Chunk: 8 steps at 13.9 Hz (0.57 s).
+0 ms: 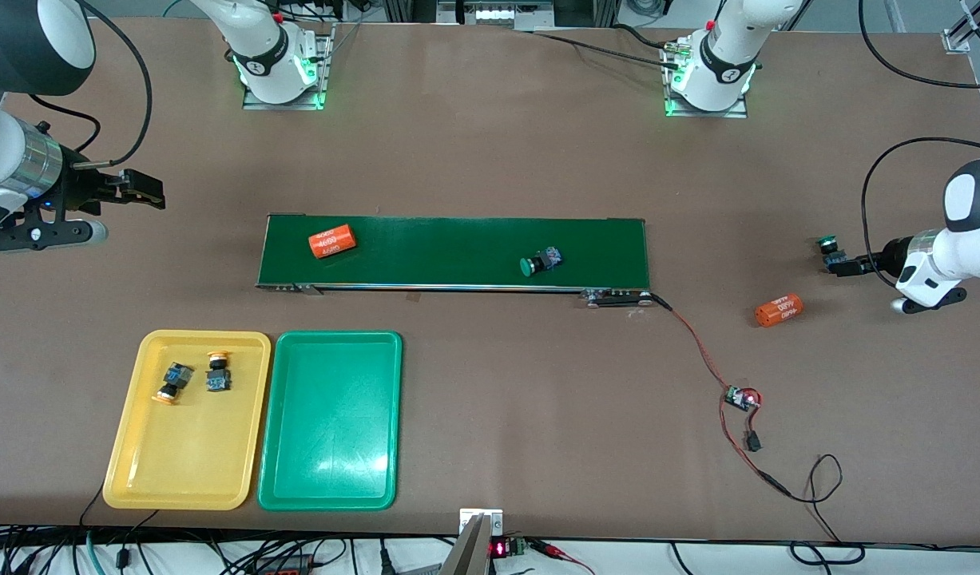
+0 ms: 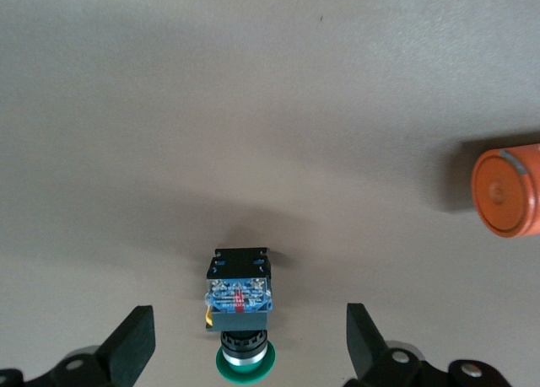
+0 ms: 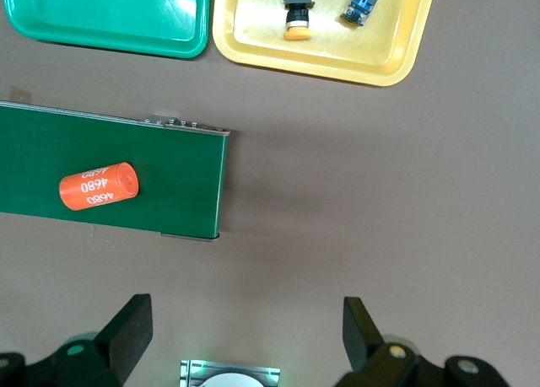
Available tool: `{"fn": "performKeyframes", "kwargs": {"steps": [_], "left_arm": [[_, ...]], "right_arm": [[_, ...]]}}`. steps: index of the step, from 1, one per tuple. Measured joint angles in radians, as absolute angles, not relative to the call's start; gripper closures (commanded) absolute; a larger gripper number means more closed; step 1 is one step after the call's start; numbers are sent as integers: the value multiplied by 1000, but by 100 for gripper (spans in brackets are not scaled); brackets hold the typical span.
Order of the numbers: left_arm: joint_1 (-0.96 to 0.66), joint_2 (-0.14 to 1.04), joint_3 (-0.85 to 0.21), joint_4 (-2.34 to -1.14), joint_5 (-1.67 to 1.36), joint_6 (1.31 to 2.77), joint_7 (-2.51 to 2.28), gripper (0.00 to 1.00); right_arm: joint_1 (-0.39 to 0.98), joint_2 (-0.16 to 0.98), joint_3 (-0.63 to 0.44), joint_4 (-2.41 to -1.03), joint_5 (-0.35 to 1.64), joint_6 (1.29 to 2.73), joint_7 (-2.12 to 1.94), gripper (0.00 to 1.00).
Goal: Sort buttons by color to trays
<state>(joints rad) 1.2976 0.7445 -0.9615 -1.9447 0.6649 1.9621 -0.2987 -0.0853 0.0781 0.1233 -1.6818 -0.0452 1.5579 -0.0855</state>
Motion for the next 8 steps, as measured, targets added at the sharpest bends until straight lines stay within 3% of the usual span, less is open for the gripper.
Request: {"fn": "performKeyframes", "kwargs": {"steps": [5,6,7,8], "left_arm": [[1271,766,-907,-1964,667,1986,-298,0],[1269,769,-905,-1967,674,1986,-298,7],[1268,771,-904,-1970,685,1986,-298,25],[1268,771,-903,-1974,689,1986,-298,34]], "right_arm": [[-87,88,123,-1682,6,1558,-83,0],[-87,89,123,-1682,6,1558,-80,0],[-87,90,123,-1682,7,1558,-64,0],[-86,90,123,-1682,10,1558,-14,0]]}}
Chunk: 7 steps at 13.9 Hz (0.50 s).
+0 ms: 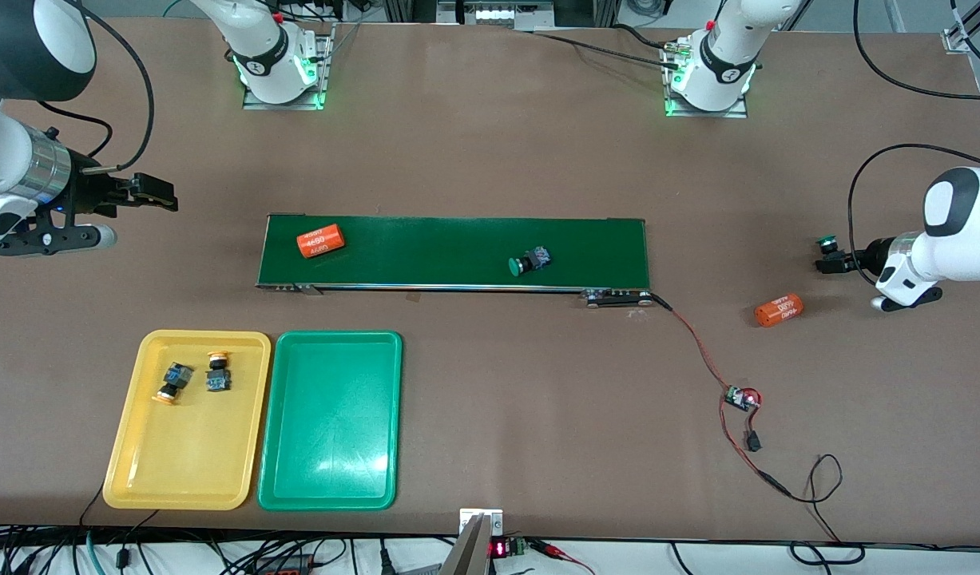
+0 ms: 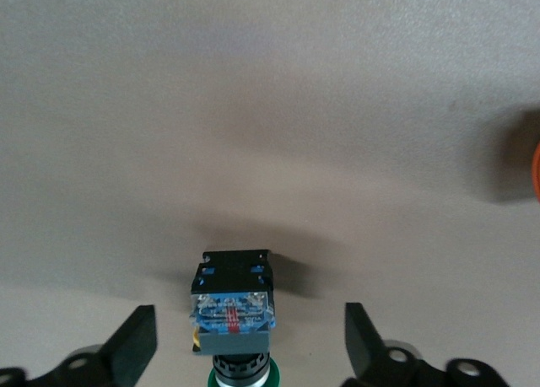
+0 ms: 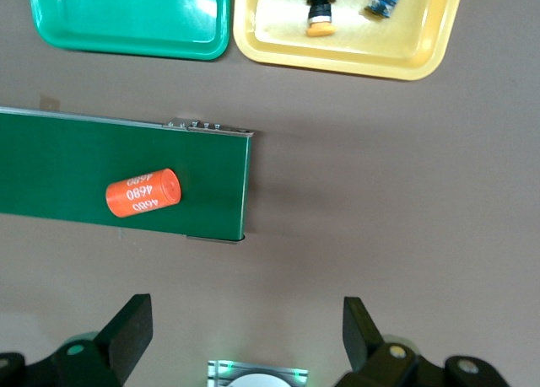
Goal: Sort buttons by color to trays
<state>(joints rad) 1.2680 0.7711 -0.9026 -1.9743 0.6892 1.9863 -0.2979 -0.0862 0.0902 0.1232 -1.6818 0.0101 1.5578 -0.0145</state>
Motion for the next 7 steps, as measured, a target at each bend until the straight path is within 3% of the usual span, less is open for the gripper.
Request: {"fn": "performKeyframes", "kwargs": {"steps": [2,5,7], "left_arm": [[1268,773,-889,-1986,690,1986,-298,45],[1269,785,-875,-1990,690,1985,-298,80],[1265,781,-878,-1989,690,1983,-298,92]], "right_arm": [[-83,91,127,-1682,15,1555,177,0],[-58,118,131,-1687,78,1550,587,0],[-14,145,134,-1687,130,1561,857,0]]}}
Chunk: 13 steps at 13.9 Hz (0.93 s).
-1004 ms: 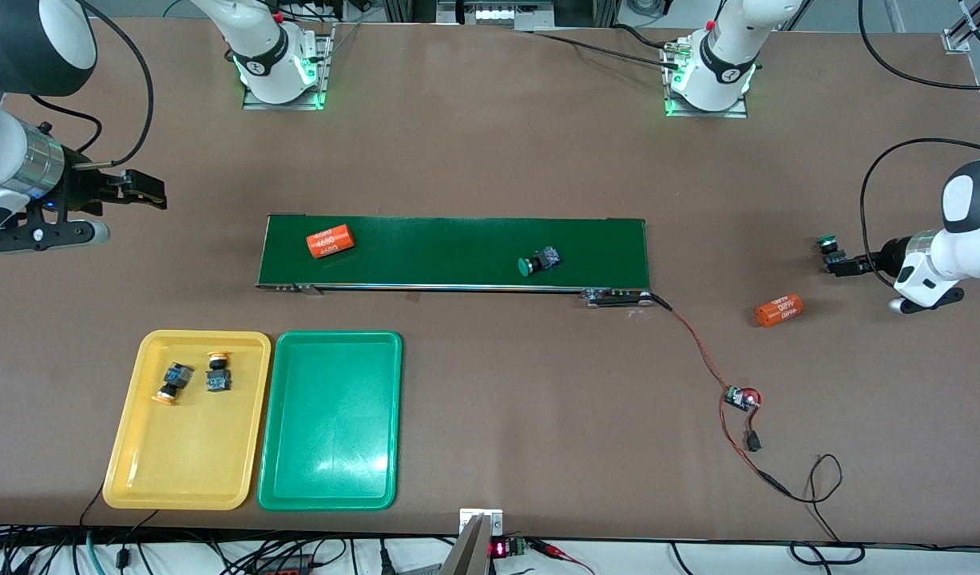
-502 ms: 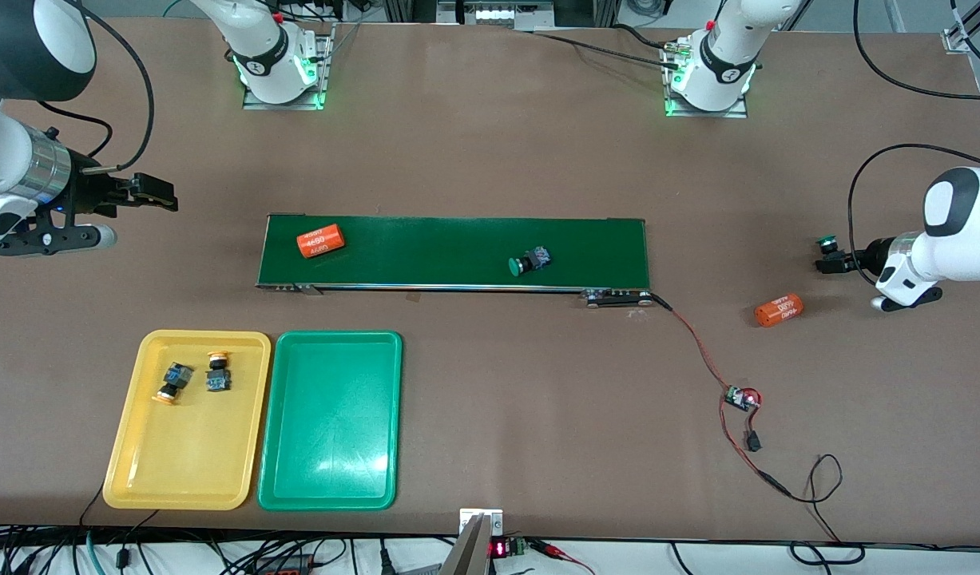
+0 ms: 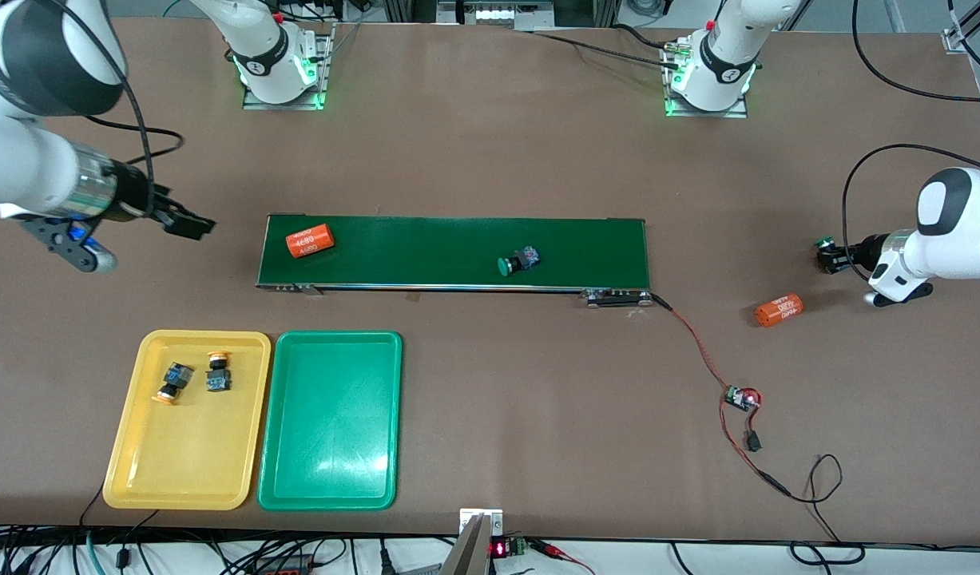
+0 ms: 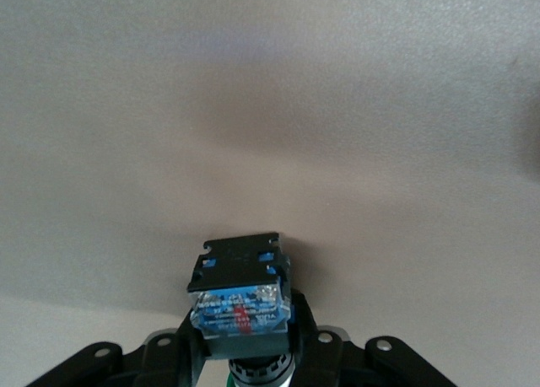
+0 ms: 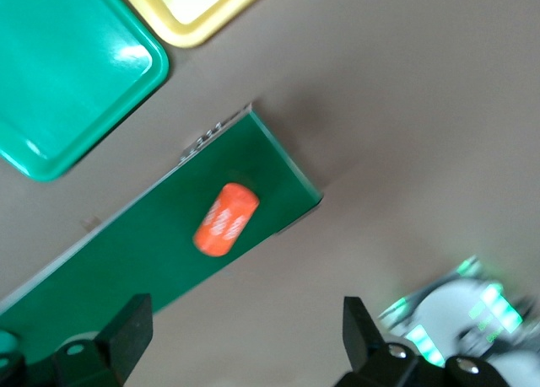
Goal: Sort buttons by color to trays
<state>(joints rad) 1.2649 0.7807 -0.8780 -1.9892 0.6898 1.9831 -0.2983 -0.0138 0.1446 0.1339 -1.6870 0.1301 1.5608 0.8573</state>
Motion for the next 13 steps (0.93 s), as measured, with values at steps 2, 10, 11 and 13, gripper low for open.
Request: {"fn": "performKeyframes", "kwargs": {"steps": [2,10,11,13], "left_arm": [[1244,781,-895,-1982,690,1958,-301,100],[1173,775,-1222,-1937,690,1831,-323,99],[1142,776,-1244,-1937,690,1830,-324,100],[1039,777,-1263,-1932,690,1831,-333,100]], "right_arm": [[55,175,137,-1687,146,1592,1057,0],[252,316,141,-1689,204,1741,1430,0],[265,329,140,-1689,205,1749,1437,0],[288,351,140,-1689,205,1762,1453,0]]}}
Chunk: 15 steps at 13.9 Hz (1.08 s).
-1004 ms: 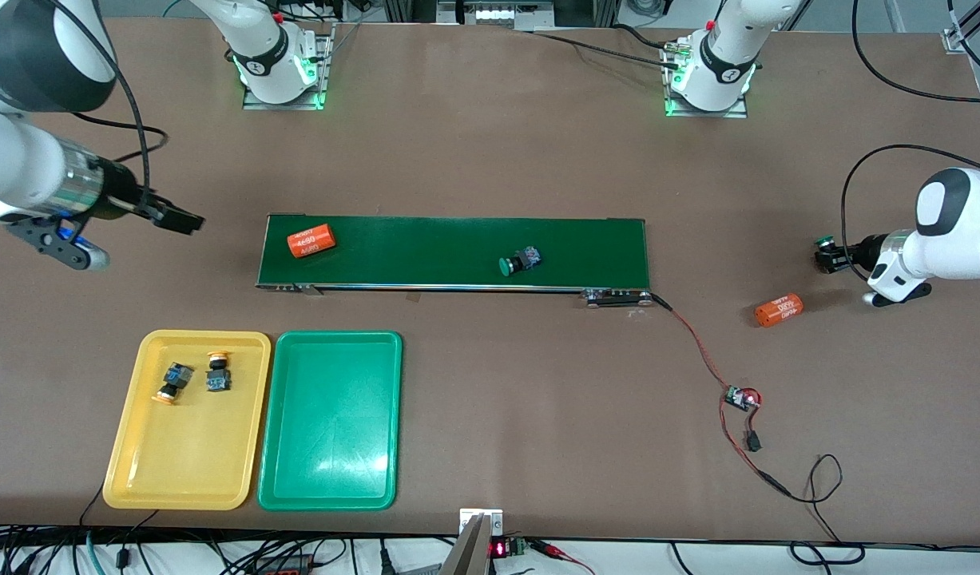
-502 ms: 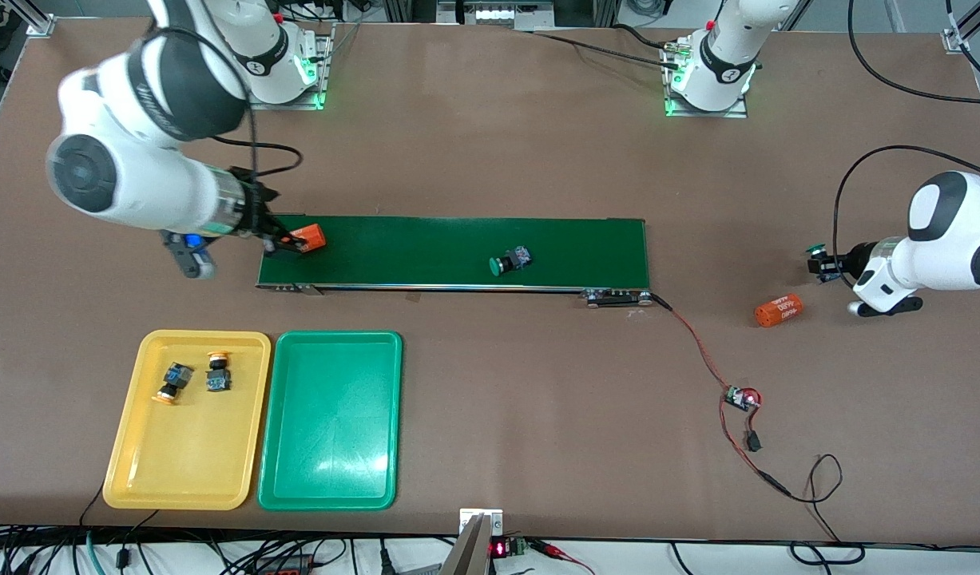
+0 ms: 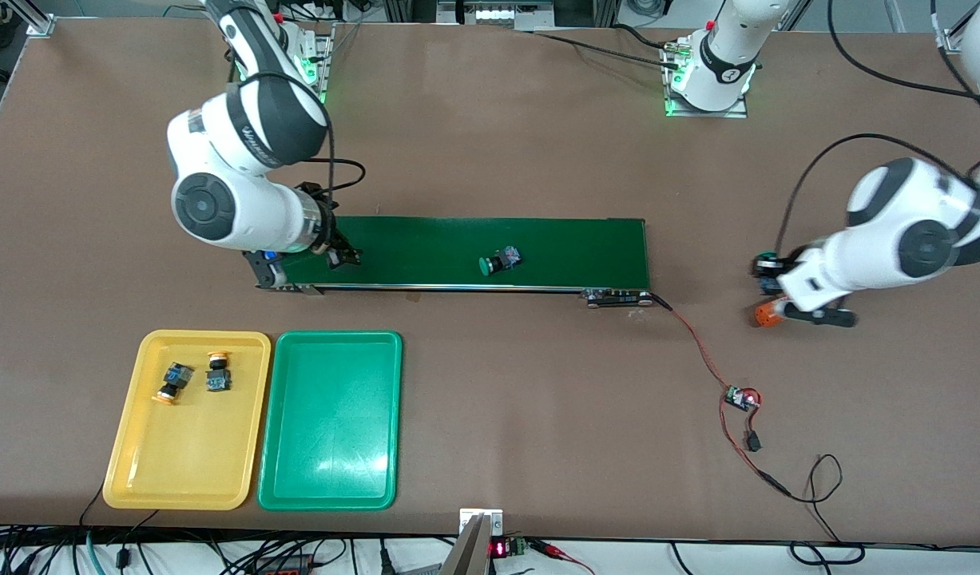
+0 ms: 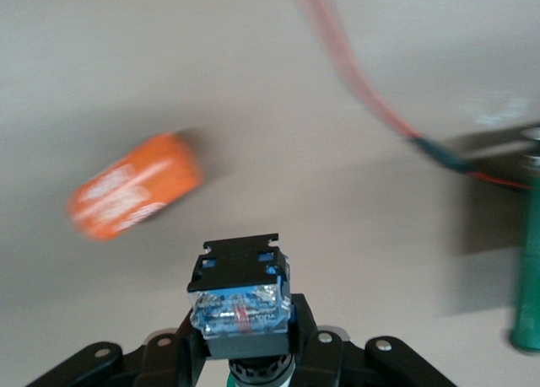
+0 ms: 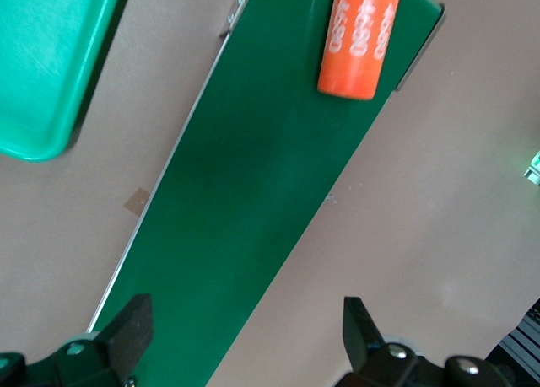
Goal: Sort buttons by color to trays
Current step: 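Place the button with the left gripper while the right gripper reaches the belt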
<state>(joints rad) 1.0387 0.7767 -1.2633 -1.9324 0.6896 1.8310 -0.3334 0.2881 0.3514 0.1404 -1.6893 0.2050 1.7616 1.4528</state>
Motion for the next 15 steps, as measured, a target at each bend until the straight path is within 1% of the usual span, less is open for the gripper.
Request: {"fn": "performKeyframes", "kwargs": {"steps": [3,5,7,9,11,15], "left_arm": [[817,778,-1254,-1886,690,1833,-389,100],[667,777,-1216,-1839,690,1833,-446,100],[566,778,-1173,-1810,690,1834,-497,100],[526,779,-1146,-1804,690,1845,-531,100],[523,788,-1135,-1805,690,1868,-533,100],[480,827,-1116,-1806,690,1892,-571,99]], "right_arm": [[313,382,140,-1689,225,1792,1471,0],[319,396,140,-1689,254,1818,1490,0],[325,406,140,-1689,261,1832,1496,0],[336,415,140,-1689,263,1840,1502,0],[351,426,140,-1689,263,1854,1505,0],[382,444,140,-1689,263,1884,1504,0]]}}
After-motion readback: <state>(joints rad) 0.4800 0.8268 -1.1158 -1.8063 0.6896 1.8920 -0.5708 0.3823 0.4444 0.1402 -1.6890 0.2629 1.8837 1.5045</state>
